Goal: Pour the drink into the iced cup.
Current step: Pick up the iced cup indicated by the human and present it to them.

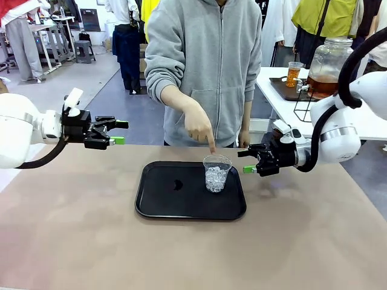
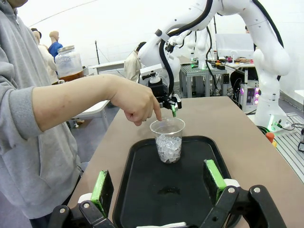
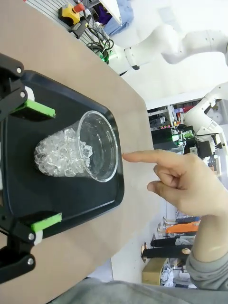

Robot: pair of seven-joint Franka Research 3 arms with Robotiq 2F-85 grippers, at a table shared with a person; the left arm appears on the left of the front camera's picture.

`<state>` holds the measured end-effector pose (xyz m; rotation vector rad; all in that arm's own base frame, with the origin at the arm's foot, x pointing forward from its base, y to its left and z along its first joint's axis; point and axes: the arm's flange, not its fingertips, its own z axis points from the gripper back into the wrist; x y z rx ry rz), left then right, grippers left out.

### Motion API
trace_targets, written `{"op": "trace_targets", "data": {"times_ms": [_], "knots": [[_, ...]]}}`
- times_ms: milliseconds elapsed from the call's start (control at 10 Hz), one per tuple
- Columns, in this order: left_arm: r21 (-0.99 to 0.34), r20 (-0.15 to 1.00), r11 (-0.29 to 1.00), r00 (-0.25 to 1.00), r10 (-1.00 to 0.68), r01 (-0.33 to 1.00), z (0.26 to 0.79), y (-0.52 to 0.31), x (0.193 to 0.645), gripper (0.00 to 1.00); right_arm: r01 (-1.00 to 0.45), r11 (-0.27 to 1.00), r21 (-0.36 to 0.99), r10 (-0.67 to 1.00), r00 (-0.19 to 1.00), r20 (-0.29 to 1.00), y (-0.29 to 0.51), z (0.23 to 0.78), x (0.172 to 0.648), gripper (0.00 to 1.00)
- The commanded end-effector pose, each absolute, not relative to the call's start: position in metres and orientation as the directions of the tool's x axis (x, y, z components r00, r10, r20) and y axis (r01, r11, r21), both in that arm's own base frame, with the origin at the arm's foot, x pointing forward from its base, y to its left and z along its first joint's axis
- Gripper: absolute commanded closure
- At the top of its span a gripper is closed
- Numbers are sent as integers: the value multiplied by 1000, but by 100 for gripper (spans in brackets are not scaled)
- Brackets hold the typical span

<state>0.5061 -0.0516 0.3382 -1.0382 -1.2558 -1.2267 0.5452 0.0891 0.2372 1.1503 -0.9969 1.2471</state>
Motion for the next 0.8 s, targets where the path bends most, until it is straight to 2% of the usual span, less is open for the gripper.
{"op": "trace_targets", "data": {"times_ms": [0, 700], "knots": [[86, 993, 95, -77, -91, 992, 339, -52, 505, 0, -994, -44, 103, 162, 95, 982, 101, 232, 562, 0], [86, 993, 95, -77, -91, 992, 339, -52, 505, 0, -978, -124, 170, 187, 145, 971, 126, 213, 565, 0]]}}
